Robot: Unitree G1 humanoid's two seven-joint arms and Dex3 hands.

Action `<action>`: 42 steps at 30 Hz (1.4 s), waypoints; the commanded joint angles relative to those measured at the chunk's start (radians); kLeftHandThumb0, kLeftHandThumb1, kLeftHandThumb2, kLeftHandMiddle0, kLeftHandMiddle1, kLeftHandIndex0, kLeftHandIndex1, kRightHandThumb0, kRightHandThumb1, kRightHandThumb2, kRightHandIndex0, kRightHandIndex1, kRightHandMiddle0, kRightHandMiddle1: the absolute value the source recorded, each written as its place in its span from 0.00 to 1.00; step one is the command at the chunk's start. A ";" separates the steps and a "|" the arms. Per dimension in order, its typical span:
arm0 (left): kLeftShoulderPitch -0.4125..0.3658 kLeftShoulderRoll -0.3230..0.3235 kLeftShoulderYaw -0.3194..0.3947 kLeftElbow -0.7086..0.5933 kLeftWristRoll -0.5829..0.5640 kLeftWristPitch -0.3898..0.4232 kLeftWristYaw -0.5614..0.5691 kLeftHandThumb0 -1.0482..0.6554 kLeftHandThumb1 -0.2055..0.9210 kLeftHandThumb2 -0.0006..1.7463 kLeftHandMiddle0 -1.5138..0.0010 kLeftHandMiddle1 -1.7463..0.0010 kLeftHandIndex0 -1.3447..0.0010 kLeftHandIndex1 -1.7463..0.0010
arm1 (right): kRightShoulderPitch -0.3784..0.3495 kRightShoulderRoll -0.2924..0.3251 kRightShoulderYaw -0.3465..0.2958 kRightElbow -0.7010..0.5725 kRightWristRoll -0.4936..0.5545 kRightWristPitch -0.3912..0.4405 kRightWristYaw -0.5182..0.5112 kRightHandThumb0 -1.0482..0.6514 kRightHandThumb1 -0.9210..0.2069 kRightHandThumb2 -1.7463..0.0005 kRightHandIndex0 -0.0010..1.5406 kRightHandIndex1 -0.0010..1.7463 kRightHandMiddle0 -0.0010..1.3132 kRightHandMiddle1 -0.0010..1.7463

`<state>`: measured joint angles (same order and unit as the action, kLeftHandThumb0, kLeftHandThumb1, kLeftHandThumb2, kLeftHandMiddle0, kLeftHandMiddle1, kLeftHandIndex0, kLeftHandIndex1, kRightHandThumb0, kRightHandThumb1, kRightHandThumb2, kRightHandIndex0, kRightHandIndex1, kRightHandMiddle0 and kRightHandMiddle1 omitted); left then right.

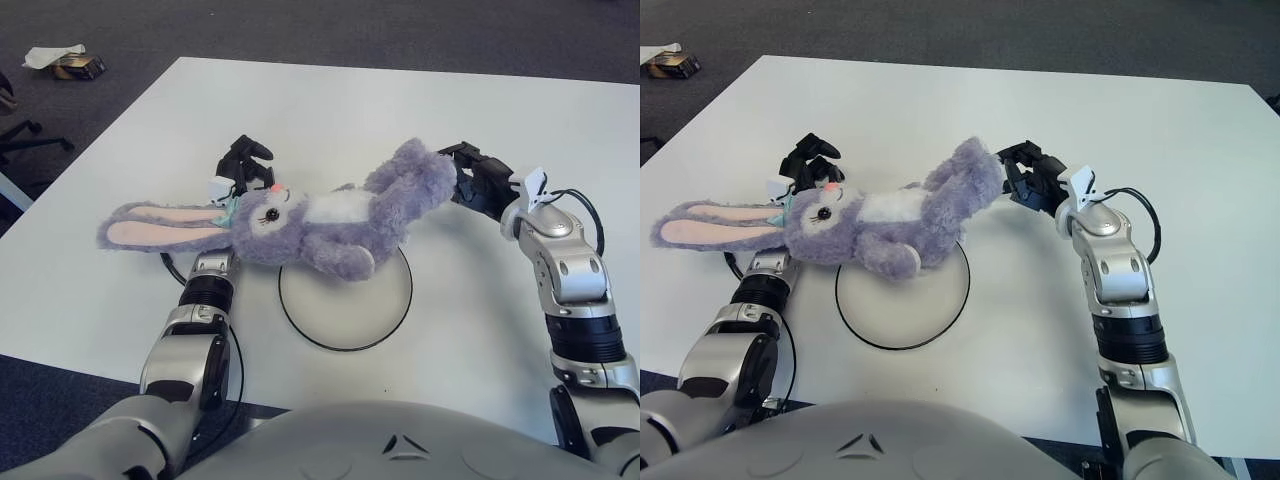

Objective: Put the doll into the plate.

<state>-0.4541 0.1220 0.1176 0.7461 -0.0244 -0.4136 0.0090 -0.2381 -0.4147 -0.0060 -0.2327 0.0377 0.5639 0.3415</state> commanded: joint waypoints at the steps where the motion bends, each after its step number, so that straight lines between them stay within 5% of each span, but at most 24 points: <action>1: 0.085 -0.015 -0.009 0.049 0.014 0.013 0.006 0.61 0.39 0.81 0.63 0.00 0.59 0.00 | 0.025 -0.019 0.014 0.011 -0.051 -0.045 -0.028 0.26 0.00 0.54 0.11 0.71 0.00 0.73; 10: 0.087 -0.016 -0.008 0.045 0.010 0.013 0.005 0.61 0.39 0.81 0.63 0.00 0.59 0.00 | 0.035 -0.008 0.041 0.169 -0.180 -0.226 -0.139 0.27 0.02 0.55 0.14 0.74 0.00 0.82; 23: 0.084 -0.009 -0.009 0.050 0.012 0.012 0.001 0.61 0.39 0.82 0.63 0.00 0.59 0.00 | 0.044 0.081 -0.073 0.355 -0.140 -0.305 -0.292 0.34 0.16 0.44 0.16 0.76 0.00 0.89; 26: 0.084 -0.008 -0.009 0.050 0.012 0.010 0.000 0.61 0.39 0.81 0.63 0.00 0.59 0.00 | 0.027 0.093 -0.098 0.451 -0.127 -0.371 -0.320 0.39 0.05 0.62 0.17 0.76 0.10 0.96; 29: 0.083 -0.008 -0.008 0.052 0.010 0.008 -0.003 0.61 0.39 0.81 0.63 0.00 0.59 0.00 | 0.002 0.101 -0.113 0.548 -0.120 -0.439 -0.343 0.40 0.02 0.67 0.18 0.77 0.13 0.99; 42: 0.078 0.001 -0.009 0.070 0.010 -0.001 -0.013 0.61 0.39 0.82 0.63 0.00 0.59 0.00 | -0.083 0.150 -0.170 0.867 -0.048 -0.677 -0.364 0.41 0.00 0.70 0.24 0.80 0.15 1.00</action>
<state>-0.4580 0.1258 0.1155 0.7576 -0.0263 -0.4159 0.0055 -0.3566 -0.2971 -0.1672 0.5088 -0.0376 -0.1131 -0.0425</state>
